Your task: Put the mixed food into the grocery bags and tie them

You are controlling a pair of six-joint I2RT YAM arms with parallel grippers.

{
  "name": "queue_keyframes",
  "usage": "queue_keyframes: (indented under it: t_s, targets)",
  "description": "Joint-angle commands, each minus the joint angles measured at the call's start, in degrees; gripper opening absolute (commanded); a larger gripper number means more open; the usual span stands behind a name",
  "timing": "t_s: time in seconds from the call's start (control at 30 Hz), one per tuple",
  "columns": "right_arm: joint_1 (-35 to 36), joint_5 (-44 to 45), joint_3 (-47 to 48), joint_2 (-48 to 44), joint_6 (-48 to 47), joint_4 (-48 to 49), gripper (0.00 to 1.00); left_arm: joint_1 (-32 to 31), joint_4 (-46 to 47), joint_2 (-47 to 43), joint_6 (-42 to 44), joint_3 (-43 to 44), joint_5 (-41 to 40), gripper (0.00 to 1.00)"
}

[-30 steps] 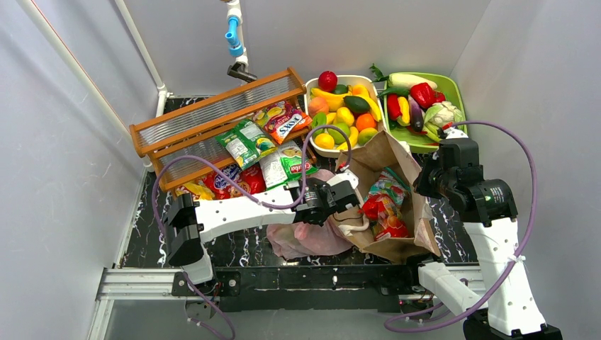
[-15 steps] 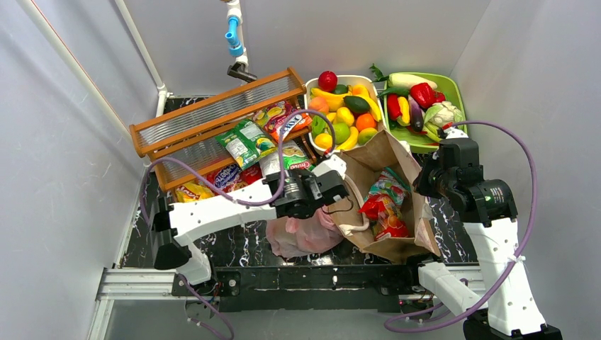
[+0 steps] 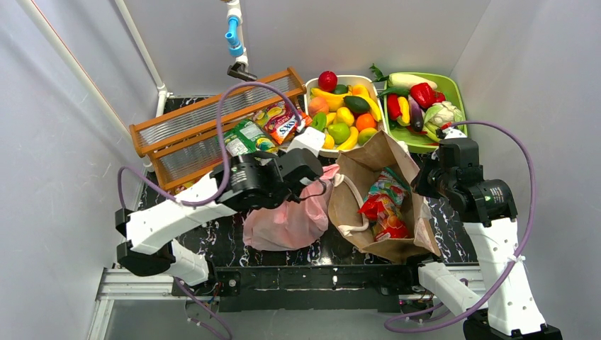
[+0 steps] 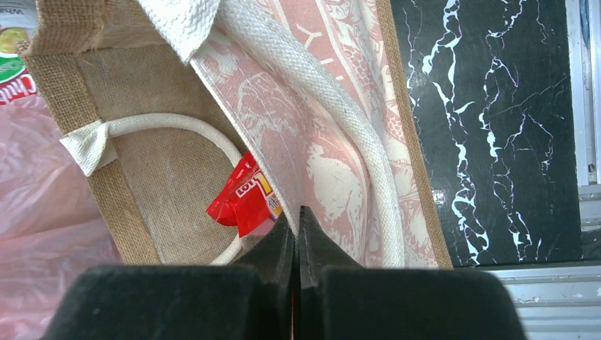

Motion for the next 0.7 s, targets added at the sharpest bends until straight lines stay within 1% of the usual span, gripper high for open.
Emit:
queue_keyframes:
  t_s: [0.0,0.2,0.33,0.53,0.67]
  targets:
    - [0.3,-1.2,-0.2,-0.8,0.4,2.9,0.01,0.3,0.2,-5.0,-1.4,5.5,1.0,0.00]
    - [0.2,-2.2,-0.3,-1.1,0.6,3.0,0.01,0.3,2.5,-5.8,-1.5,11.2,3.7,0.00]
    - [0.2,-2.7,-0.6,-1.5,0.8,2.9,0.01,0.3,5.9,-5.3,-0.8,14.3,7.0,0.00]
    - [0.2,-2.7,-1.2,-2.5,0.9,3.0,0.01,0.3,9.0,-1.7,-0.6,19.8,11.1,0.00]
    - [0.2,-2.7,-1.1,-2.8,1.3,3.3,0.01,0.3,12.2,2.6,-1.0,23.9,13.4,0.00]
